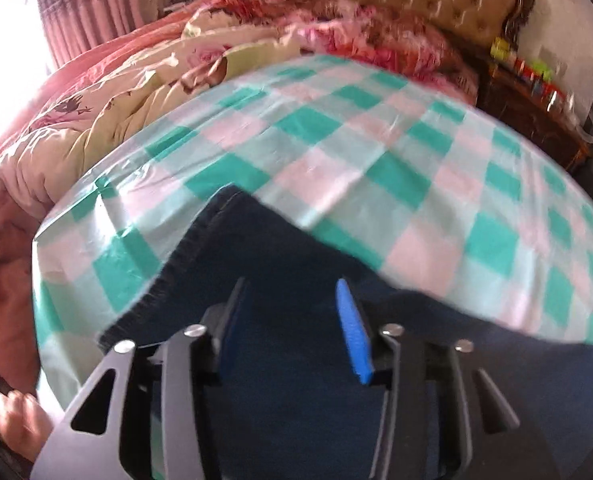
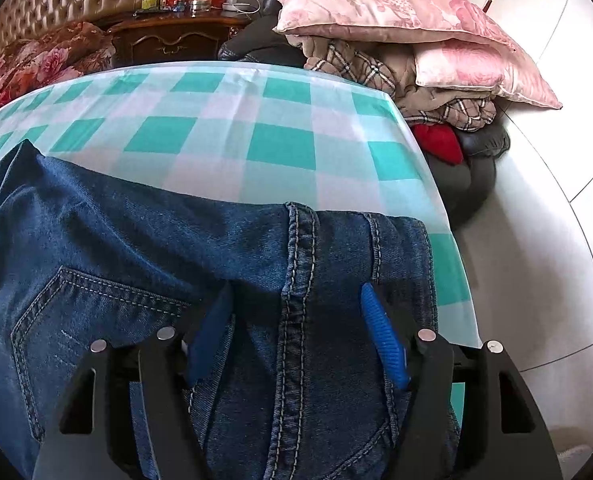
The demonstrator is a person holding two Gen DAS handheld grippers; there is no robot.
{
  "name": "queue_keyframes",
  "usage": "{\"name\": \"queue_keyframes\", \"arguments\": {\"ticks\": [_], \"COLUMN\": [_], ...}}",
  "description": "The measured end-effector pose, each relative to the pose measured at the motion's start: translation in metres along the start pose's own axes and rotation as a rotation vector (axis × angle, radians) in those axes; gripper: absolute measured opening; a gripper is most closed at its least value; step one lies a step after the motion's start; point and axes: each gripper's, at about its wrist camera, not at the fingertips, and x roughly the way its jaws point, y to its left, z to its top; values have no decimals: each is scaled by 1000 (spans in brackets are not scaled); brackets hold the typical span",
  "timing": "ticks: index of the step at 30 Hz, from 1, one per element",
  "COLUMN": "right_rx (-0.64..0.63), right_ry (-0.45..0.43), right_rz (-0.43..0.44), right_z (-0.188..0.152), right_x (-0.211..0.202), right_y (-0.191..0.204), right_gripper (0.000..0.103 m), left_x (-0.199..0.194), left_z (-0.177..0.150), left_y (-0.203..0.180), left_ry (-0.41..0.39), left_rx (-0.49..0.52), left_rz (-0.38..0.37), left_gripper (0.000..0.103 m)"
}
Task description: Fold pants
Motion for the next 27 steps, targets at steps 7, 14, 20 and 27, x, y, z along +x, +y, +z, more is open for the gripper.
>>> {"name": "queue_keyframes", "arguments": {"ticks": [7,14,20,27], "right_rx": [3,5,11,56], "right_ry": [4,5,12,-105], "right_rz": [3,3,10,-43], "right_z": [0,0,2,4], "right_x": [0,0,0,-33], "right_y": [-1,0,-2,-4], "right_gripper": [65,65,65,70], "left_x": [28,-5,16,13], "left_z": [22,34,28,27], "left_y": [20,32,34,33], "left_ry": [14,-54,4,-54], "left_rx": [53,33,88,115], "left_rz": [32,18,58,124], "left_gripper": [42,42,42,50]}}
